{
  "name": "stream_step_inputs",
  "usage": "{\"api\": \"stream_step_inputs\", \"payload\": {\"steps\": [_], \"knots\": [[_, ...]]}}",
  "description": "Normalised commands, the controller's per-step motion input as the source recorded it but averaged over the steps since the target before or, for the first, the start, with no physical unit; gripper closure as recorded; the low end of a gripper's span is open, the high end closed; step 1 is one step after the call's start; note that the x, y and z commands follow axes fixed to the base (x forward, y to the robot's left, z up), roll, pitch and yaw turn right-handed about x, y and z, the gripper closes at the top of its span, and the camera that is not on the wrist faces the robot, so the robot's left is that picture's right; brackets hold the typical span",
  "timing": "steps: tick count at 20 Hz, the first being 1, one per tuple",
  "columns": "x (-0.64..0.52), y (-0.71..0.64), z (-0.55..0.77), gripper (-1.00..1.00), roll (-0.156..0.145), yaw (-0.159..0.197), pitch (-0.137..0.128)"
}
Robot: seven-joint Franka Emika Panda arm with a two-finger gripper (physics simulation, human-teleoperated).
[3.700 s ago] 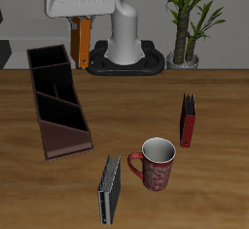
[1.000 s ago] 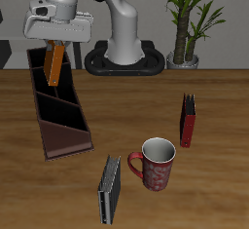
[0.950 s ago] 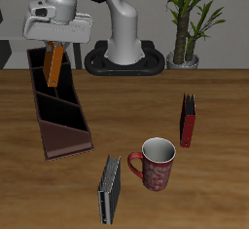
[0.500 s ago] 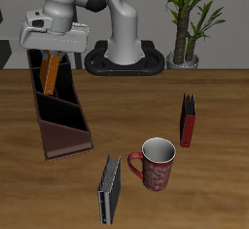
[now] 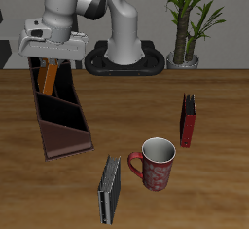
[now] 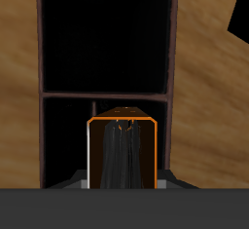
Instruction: Place the orange book into the right desk caddy's back compartment
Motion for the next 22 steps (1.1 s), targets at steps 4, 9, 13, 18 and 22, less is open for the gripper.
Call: {"api": "stream_step_inputs", "payload": {"steps": [4, 9, 13, 18, 22], "knots": [[0.02, -0.10, -0.14, 1.00, -0.034, -0.014, 0.033], [0.03, 0.00, -0.06, -1.00, -0.018, -0.020, 0.039], [0.01, 0.03, 0.03, -1.00, 0.002, -0.008, 0.005], [0.05, 0.02, 0.04, -1.00, 0.000, -0.001, -0.005], [0.00, 0.12, 0.10, -1.00, 0.017, -0.004, -0.014]]}}
